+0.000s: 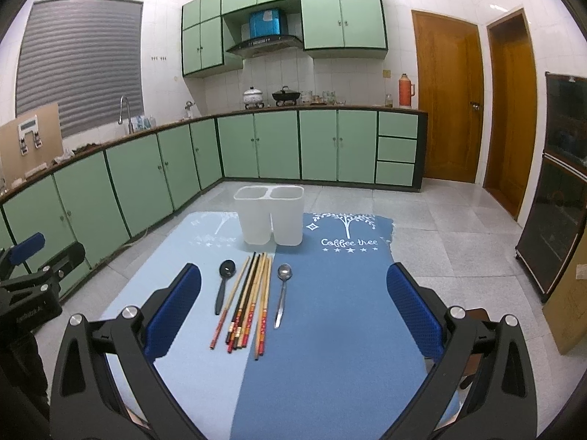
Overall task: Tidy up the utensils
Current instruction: 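Grasp the black spoon with the left tool while the right tool grasps the metal spoon, then lift both spoons and carry them over the white utensil holder, then open both tools to drop the spoons into the holder, then grasp a red-tipped chopstick with the left tool while the right tool grasps another, then lift both chopsticks upright and carry them over the holder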
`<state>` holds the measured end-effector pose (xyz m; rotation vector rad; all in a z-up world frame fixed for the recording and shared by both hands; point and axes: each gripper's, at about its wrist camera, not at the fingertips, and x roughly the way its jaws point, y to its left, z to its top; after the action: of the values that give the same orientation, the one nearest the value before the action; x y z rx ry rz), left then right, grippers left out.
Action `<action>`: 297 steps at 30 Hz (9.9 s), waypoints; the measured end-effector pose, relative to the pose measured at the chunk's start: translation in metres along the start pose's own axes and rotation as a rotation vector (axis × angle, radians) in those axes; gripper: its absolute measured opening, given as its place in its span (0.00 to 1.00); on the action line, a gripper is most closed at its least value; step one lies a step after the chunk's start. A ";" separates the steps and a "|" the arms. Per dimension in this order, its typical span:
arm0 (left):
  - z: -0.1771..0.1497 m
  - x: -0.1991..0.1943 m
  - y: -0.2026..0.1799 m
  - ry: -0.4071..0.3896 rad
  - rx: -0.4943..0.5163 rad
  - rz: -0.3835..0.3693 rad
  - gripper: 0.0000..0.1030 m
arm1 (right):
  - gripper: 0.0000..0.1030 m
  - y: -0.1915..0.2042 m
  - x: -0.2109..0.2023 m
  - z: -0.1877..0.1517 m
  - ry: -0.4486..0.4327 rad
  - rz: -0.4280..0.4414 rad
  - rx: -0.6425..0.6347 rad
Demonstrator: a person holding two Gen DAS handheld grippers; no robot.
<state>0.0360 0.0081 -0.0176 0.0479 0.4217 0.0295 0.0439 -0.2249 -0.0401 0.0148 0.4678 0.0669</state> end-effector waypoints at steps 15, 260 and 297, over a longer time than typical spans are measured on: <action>0.005 0.151 -0.023 0.230 0.060 -0.008 0.94 | 0.95 -0.021 0.143 0.022 0.259 0.044 0.046; -0.110 0.166 -0.046 0.392 0.043 -0.172 0.06 | 0.05 0.014 0.156 -0.088 0.337 0.144 0.003; 0.047 0.122 -0.027 0.092 0.038 -0.283 0.05 | 0.05 -0.025 0.112 0.103 0.109 0.266 0.018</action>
<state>0.1667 -0.0158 -0.0262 0.0244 0.5181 -0.2560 0.1912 -0.2422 0.0008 0.0914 0.5733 0.3260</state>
